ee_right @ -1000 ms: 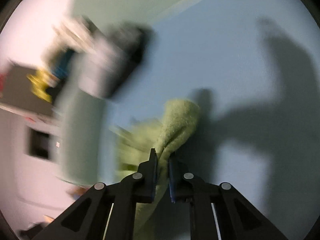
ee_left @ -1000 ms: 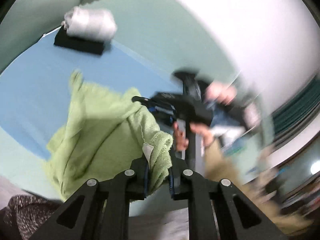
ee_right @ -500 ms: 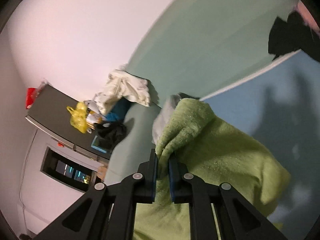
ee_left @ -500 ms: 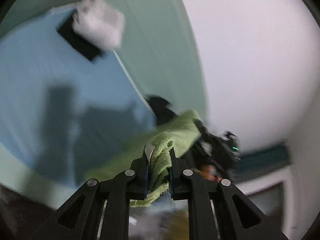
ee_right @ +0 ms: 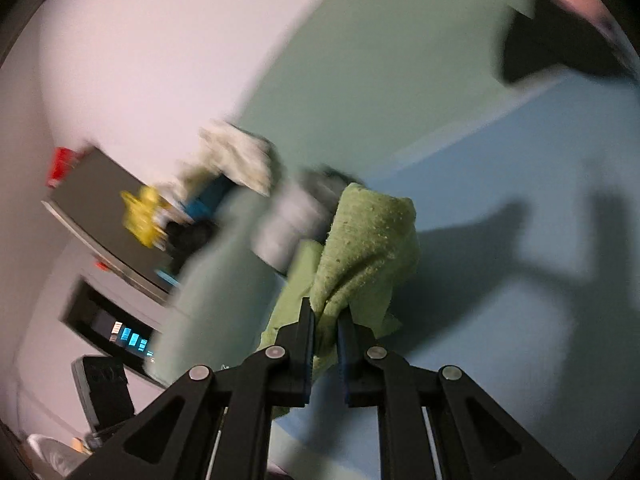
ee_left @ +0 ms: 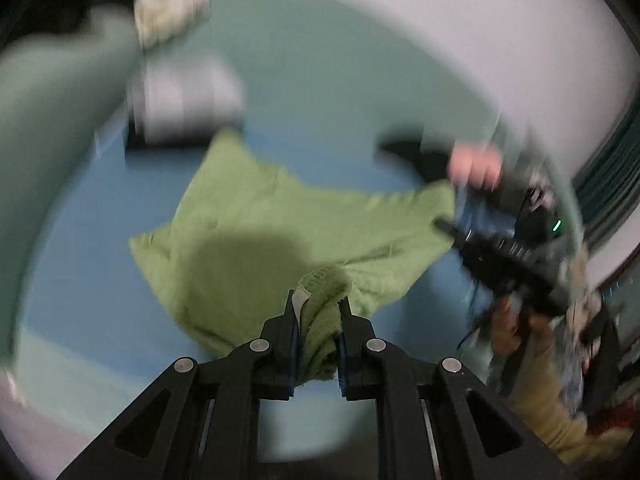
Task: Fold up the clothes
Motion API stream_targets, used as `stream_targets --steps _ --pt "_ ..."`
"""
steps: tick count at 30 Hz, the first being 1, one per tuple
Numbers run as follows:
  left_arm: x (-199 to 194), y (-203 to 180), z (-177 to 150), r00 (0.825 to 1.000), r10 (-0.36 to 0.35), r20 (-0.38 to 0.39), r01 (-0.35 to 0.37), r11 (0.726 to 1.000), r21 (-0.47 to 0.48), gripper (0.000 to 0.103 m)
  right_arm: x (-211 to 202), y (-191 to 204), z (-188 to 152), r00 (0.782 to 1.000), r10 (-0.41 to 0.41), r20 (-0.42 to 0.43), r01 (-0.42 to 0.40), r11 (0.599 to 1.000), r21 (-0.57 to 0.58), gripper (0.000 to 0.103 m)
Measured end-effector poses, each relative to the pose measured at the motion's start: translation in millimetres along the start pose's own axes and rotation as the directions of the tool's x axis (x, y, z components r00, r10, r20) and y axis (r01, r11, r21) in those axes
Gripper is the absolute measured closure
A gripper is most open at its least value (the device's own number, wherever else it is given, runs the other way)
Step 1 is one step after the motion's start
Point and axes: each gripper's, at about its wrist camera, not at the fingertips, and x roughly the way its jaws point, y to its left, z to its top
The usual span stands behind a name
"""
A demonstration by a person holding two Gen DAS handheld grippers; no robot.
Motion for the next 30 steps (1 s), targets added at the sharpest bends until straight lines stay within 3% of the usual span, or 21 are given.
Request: stream_targets --steps 2,4,7,9,11,12,15,16,17,20,23,25,26,30 --pt "40.5 -1.8 -39.4 0.986 0.002 -0.169 -0.003 1.000 -0.005 0.088 0.3 -47.9 -39.1 0.993 -0.087 -0.077 0.094 0.991 0.091 0.093" --pt "72.4 -10.5 -75.2 0.956 0.009 -0.292 -0.004 1.000 0.017 0.088 -3.8 -93.1 -78.1 0.978 -0.153 -0.143 0.178 0.967 0.183 0.093" --pt "92.0 -23.6 -100.0 0.930 0.086 -0.358 -0.053 0.994 0.099 0.088 -20.5 -114.3 -101.9 0.986 -0.105 -0.126 0.135 0.956 0.261 0.091" --pt "89.0 -30.7 -106.2 0.927 0.144 -0.348 -0.096 0.984 0.150 0.086 -29.0 -108.9 -98.4 0.984 -0.127 -0.123 0.152 0.961 0.229 0.079" --pt "80.4 -39.1 -109.1 0.924 0.189 -0.333 -0.128 0.972 0.197 0.074 -34.2 -100.9 -89.3 0.976 -0.181 -0.121 0.200 0.966 0.165 0.064" --pt "75.0 -42.3 -108.4 0.925 0.204 -0.321 -0.140 0.967 0.212 0.070 -33.9 -99.5 -85.4 0.975 -0.185 -0.122 0.203 0.967 0.153 0.051" --pt "56.3 -52.2 -101.3 0.929 0.287 -0.233 -0.220 0.936 0.274 0.046 -29.7 -99.4 -76.2 0.978 -0.156 -0.139 0.176 0.973 0.149 0.051" --pt "48.5 -58.1 -99.0 0.924 0.339 -0.176 -0.274 0.910 0.311 0.035 -24.9 -102.7 -75.1 0.977 -0.146 -0.152 0.171 0.971 0.164 0.051" --pt "42.2 -67.4 -100.1 0.912 0.397 -0.105 -0.336 0.868 0.366 0.033 -19.0 -106.7 -74.2 0.976 -0.142 -0.166 0.172 0.968 0.180 0.053" --pt "35.8 -101.2 -113.8 0.865 0.495 0.080 -0.454 0.706 0.543 0.032 -7.5 -109.5 -65.7 0.978 -0.132 -0.159 0.165 0.962 0.218 0.060" --pt "56.6 -130.6 -133.6 0.873 0.483 0.069 -0.410 0.651 0.639 0.032 -5.2 -113.0 -64.1 0.979 -0.137 -0.151 0.173 0.950 0.259 0.069" --pt "89.3 -151.6 -153.9 0.878 0.477 0.025 -0.354 0.614 0.706 0.032 -6.2 -113.2 -61.0 0.978 -0.150 -0.143 0.183 0.949 0.257 0.088" --pt "105.6 -160.7 -162.2 0.866 0.498 0.038 -0.364 0.578 0.730 0.032 -8.8 -113.4 -59.9 0.979 -0.152 -0.135 0.183 0.949 0.258 0.089" --pt "155.6 -179.2 -194.0 0.754 0.630 0.186 -0.504 0.373 0.779 0.032 -18.0 -115.4 -52.3 0.985 -0.131 -0.112 0.158 0.947 0.281 0.092"
